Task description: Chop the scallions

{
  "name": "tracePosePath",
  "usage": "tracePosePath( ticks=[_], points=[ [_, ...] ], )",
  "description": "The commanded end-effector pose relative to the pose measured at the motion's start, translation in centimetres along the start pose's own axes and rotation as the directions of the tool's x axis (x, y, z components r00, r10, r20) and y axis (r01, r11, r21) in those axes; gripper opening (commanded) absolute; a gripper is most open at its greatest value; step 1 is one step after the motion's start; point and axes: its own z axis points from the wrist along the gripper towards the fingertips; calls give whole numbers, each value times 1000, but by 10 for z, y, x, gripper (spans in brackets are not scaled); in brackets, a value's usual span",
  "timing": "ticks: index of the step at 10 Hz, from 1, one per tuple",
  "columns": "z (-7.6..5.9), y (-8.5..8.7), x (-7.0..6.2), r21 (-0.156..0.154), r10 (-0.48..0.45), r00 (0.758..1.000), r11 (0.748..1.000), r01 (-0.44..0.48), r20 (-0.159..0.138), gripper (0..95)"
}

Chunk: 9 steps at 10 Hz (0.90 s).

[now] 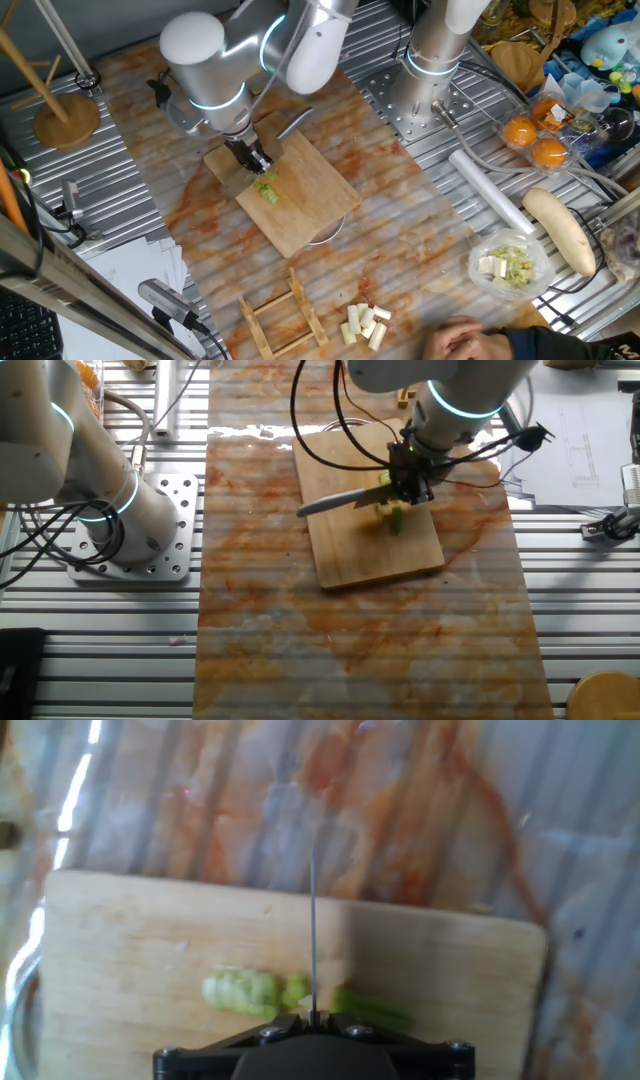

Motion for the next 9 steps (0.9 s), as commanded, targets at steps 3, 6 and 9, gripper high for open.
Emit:
tracePosePath(
  ticks=[3, 6, 9],
  points=[
    [5, -14, -2, -3, -14, 1000, 1000, 14, 9, 0],
    [11, -16, -5, -6, -20, 1000, 1000, 20, 13, 0],
    [28, -10, -10, 4, -11, 999, 1000, 11, 36, 0]
  ],
)
